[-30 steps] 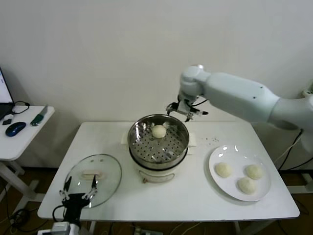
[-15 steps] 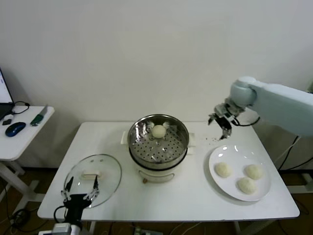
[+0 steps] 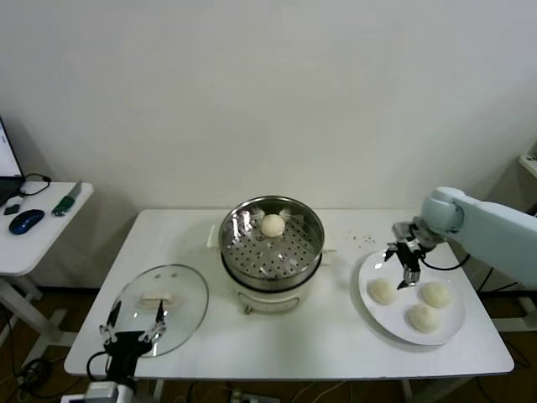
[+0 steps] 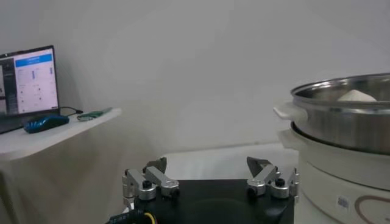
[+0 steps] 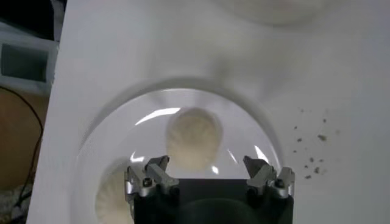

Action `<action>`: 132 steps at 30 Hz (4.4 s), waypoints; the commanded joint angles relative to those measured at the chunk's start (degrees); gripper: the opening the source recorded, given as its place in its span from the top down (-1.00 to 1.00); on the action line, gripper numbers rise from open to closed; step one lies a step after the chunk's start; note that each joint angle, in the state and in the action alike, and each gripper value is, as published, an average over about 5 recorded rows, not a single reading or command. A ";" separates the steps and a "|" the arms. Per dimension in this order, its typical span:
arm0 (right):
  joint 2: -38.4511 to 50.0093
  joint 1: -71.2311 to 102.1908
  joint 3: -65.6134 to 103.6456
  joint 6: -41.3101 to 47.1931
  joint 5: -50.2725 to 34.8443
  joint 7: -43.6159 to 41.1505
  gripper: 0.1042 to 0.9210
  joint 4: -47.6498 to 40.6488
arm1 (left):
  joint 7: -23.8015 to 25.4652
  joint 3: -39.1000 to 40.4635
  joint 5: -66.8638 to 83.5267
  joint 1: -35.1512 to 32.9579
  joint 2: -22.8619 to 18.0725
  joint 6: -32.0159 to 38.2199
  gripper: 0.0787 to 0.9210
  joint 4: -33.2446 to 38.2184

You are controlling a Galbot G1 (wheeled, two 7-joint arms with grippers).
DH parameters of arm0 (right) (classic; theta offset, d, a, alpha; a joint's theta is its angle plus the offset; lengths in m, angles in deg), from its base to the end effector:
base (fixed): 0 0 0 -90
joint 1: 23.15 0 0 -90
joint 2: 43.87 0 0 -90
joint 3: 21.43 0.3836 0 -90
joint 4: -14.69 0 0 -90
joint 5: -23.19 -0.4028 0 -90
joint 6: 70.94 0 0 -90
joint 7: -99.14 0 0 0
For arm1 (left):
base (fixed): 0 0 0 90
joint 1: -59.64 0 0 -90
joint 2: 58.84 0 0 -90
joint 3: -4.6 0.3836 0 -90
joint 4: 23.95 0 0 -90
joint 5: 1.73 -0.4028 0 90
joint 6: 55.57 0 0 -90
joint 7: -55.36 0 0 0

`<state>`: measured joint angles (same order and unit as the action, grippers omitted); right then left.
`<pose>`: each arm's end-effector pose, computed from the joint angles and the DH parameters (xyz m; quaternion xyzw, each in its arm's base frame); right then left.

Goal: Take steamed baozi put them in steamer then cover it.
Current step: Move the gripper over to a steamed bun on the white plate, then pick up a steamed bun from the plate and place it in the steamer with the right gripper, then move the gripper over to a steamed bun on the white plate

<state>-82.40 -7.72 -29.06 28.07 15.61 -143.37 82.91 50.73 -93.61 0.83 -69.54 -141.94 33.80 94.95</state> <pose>0.5864 -0.1861 -0.2134 0.5292 -0.5157 0.5170 0.4322 0.1559 0.0727 -0.3612 0.0680 -0.9914 -0.0710 0.0870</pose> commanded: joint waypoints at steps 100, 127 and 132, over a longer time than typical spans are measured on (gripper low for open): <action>-44.79 -16.08 -21.49 10.34 -38.52 12.38 -0.44 -13.72 | -0.02 6.05 -4.48 -0.26 -0.39 1.19 -0.77 0.02; -18.23 -31.48 -18.96 3.43 -26.28 -2.25 -0.76 -2.20 | -1.13 5.00 -3.85 -1.34 0.46 1.04 -0.77 0.40; -7.96 -30.52 -19.71 2.74 -20.82 -2.31 -0.76 3.98 | -0.71 4.32 -3.12 -2.82 1.04 -0.08 -0.77 2.00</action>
<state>-107.92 -35.31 -48.86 32.83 -13.35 -142.61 78.22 49.78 -88.67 -2.84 -71.00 -141.30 34.79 95.50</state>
